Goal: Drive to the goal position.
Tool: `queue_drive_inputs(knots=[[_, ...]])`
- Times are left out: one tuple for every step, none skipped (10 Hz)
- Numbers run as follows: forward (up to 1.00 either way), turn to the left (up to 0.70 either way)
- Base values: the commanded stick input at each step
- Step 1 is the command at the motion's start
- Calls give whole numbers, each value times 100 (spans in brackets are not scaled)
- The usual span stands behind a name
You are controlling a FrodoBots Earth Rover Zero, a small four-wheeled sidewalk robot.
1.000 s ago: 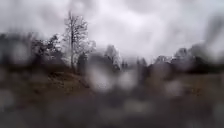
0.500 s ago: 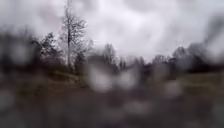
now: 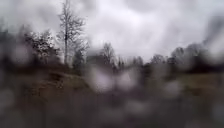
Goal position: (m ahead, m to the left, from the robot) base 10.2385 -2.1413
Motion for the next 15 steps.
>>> queue_drive_inputs(knots=[[100, 0], [100, 0], [100, 0], [100, 0], [100, 0], [100, 0], [100, 0], [100, 0], [100, 0], [100, 0], [100, 0], [100, 0], [100, 0], [100, 0], [100, 0]])
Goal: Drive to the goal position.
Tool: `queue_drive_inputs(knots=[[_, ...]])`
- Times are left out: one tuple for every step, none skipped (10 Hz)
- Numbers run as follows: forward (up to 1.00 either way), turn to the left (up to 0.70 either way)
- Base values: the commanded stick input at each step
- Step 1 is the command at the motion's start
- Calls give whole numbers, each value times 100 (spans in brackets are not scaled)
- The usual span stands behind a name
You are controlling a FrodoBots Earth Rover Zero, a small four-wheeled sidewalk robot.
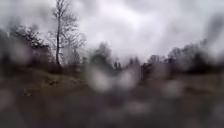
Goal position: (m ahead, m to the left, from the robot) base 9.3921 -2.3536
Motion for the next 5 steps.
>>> queue_drive_inputs(knots=[[100, 0], [100, 0], [100, 0], [100, 0], [100, 0]])
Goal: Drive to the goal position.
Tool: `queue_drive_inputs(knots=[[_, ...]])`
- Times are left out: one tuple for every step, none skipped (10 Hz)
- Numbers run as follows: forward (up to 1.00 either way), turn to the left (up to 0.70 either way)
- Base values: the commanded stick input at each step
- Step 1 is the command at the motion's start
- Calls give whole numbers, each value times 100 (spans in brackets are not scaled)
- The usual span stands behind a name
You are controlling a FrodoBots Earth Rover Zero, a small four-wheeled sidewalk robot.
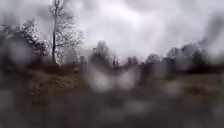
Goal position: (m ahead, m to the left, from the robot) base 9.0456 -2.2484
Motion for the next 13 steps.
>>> queue_drive_inputs(knots=[[100, 0], [100, 0], [100, 0], [100, 0], [100, 0], [100, 0], [100, 0], [100, 0], [100, 0], [100, 0], [100, 0], [100, 0], [100, 0]])
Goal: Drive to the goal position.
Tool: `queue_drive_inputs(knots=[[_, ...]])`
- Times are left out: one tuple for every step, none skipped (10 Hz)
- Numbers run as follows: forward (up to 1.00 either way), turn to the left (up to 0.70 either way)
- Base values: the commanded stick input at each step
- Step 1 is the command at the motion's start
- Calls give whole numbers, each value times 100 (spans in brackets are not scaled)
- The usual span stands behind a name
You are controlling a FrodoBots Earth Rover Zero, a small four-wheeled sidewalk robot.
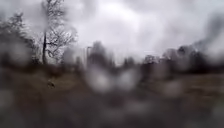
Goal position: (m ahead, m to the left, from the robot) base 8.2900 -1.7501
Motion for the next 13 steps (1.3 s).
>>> queue_drive_inputs(knots=[[100, 0], [100, 0], [100, 0], [100, 0], [100, 0], [100, 0], [100, 0], [100, 0], [100, 0], [100, 0], [100, 0], [100, 0], [100, 0]])
